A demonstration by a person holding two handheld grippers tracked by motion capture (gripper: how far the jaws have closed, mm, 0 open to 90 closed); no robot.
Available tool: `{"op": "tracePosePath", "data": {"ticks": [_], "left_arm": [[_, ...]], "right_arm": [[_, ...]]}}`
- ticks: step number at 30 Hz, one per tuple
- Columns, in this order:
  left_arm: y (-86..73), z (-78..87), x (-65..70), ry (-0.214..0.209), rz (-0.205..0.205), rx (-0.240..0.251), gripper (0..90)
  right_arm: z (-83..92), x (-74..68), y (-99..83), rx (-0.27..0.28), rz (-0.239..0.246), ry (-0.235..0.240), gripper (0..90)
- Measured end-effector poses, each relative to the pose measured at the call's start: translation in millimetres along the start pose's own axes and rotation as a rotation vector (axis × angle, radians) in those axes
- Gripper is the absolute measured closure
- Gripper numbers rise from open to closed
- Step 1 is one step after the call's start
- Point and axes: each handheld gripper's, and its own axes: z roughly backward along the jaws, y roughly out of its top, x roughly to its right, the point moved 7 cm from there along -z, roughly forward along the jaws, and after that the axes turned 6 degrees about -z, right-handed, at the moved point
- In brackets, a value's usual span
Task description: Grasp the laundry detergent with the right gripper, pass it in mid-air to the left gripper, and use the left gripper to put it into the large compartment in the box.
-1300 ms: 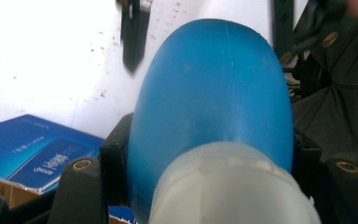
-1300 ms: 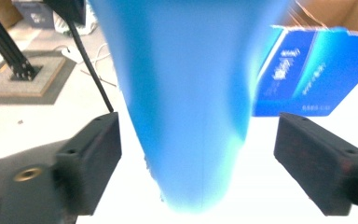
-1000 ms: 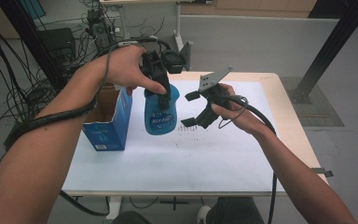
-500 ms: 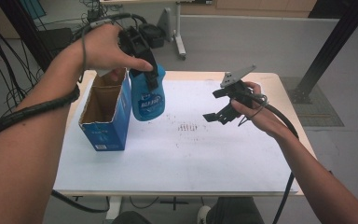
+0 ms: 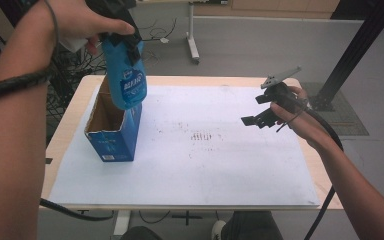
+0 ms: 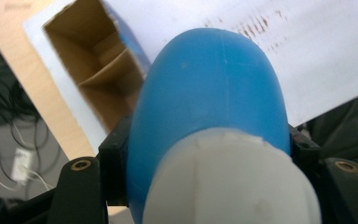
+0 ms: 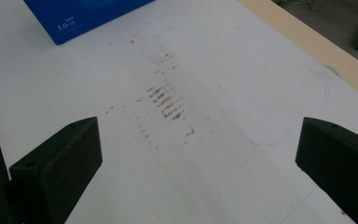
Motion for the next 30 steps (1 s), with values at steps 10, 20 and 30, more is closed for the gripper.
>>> {"op": "tracePosePath", "data": {"ticks": [10,20,30], "left_arm": [[-0.6,25.0,-37.7,0.055,0.249,0.002,36.8],[-1.2,22.8,-61.8,0.055,0.429,0.018,36.8],[-10.7,5.2,-80.4,0.077,0.521,0.028,36.8]], "right_arm": [[11.3,12.4,-3.8,-0.029,-0.010,-0.035,0.3],[15.3,18.0,-5.6,-0.037,-0.015,-0.049,0.3],[18.3,22.1,-12.1,-0.044,-0.006,-0.075,0.3]]}}
